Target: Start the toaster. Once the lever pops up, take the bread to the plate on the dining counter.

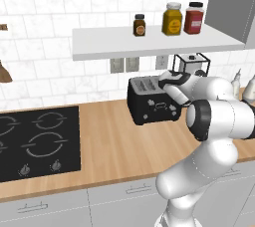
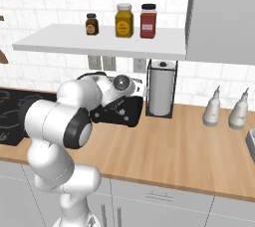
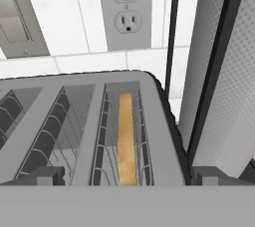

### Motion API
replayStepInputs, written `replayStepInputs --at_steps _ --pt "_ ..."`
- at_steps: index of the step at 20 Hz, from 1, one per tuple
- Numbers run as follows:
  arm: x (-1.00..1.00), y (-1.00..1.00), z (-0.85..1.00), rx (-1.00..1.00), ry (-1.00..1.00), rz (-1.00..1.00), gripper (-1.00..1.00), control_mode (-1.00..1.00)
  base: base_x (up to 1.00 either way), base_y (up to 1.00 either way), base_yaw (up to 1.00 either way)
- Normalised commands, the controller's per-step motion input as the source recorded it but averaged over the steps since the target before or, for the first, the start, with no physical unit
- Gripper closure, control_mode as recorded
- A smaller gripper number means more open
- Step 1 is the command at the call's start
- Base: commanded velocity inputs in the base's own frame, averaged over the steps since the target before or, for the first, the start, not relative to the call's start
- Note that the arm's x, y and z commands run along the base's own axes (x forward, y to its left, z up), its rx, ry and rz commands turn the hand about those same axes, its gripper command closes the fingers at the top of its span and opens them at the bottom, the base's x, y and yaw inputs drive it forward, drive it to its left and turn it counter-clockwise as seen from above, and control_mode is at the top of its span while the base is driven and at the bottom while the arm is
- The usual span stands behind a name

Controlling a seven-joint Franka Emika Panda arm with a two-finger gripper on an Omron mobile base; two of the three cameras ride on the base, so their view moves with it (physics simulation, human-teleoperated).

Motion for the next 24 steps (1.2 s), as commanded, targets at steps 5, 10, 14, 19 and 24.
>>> replayStepInputs --at_steps 5,10,14,19,24 --pt "0.0 0.0 0.0 0.0 0.0 0.0 -1.0 -1.0 0.0 0.0 0.0" --pt "0.0 0.0 0.0 0.0 0.0 0.0 -1.0 -1.0 0.0 0.0 0.0" --pt "0.0 0.0 0.0 0.0 0.0 0.0 -1.0 -1.0 0.0 0.0 0.0" --pt "0.0 0.0 0.0 0.0 0.0 0.0 -1.0 -1.0 0.0 0.0 0.0" --pt "0.0 0.0 0.0 0.0 0.0 0.0 -1.0 -1.0 0.0 0.0 0.0"
